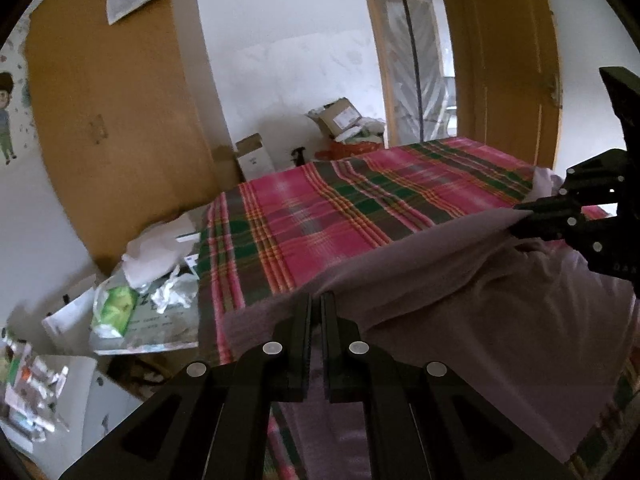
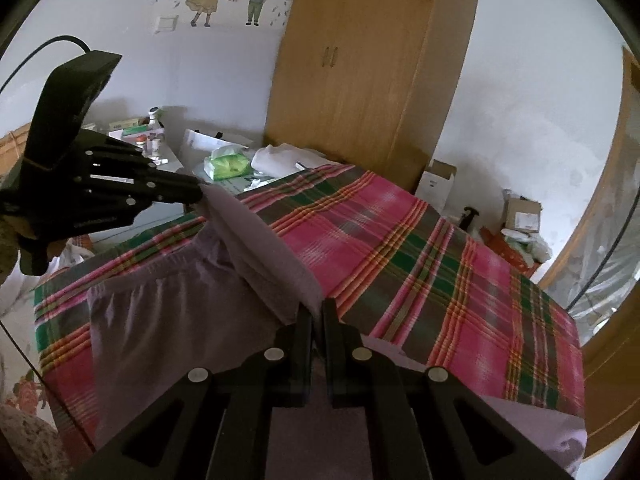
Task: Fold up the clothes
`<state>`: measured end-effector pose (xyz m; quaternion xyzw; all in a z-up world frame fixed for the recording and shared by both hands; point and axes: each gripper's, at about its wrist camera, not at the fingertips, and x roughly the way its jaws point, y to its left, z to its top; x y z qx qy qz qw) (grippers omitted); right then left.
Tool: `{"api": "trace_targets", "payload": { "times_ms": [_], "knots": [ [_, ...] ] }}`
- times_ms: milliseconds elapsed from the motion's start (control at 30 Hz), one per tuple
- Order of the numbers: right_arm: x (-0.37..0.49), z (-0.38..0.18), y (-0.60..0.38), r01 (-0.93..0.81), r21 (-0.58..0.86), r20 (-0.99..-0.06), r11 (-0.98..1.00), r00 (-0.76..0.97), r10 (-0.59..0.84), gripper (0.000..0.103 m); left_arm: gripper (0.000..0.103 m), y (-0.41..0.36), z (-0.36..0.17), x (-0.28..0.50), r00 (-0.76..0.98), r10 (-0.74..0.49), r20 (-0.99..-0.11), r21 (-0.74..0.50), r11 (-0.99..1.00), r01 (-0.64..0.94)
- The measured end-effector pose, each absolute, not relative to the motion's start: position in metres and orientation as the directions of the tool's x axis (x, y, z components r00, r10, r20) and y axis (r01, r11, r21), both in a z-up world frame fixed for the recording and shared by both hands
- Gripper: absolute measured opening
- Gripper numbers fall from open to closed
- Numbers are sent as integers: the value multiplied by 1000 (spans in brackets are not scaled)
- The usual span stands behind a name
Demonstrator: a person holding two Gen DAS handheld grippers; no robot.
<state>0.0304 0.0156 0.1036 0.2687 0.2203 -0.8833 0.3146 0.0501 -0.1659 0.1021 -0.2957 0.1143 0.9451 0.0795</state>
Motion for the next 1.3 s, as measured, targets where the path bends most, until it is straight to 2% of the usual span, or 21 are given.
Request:
{"api": "trace_targets", "payload": {
  "times_ms": [300, 533, 633, 767, 833, 1000, 1133, 1300],
  "knots": [
    [84, 94, 21, 645, -255, -601, -721, -689, -405, 5, 3, -175, 96, 104, -815, 92, -572, 105, -977, -185],
    [97, 69, 23, 629, -226, -629, -744, -678, -382, 5, 4, -191, 72, 125, -751, 247, -612, -209, -967, -148],
    [100, 60, 24, 618, -227, -632, -752, -682, -370, 5, 9, -191, 60, 123, -718, 326, -615, -349, -929, -123],
    [103, 51, 24, 609, -226, -635, -760, -684, -359, 5, 27, -191, 43, 119, -674, 431, -600, -522, -849, -79],
    [104, 49, 25, 602, -217, -632, -769, -687, -359, 5, 28, -191, 35, 117, -653, 479, -587, -596, -801, -53],
    [106, 46, 32, 589, -174, -618, -789, -689, -379, 5, 28, -197, 12, 104, -630, 539, -560, -728, -683, 62],
    [106, 42, 35, 582, -153, -620, -798, -686, -381, 5, 28, -205, -1, 100, -658, 518, -546, -776, -608, 166],
    [106, 45, 37, 574, -126, -602, -809, -693, -398, 5, 28, -203, -8, 97, -665, 531, -524, -816, -536, 215]
  ]
}}
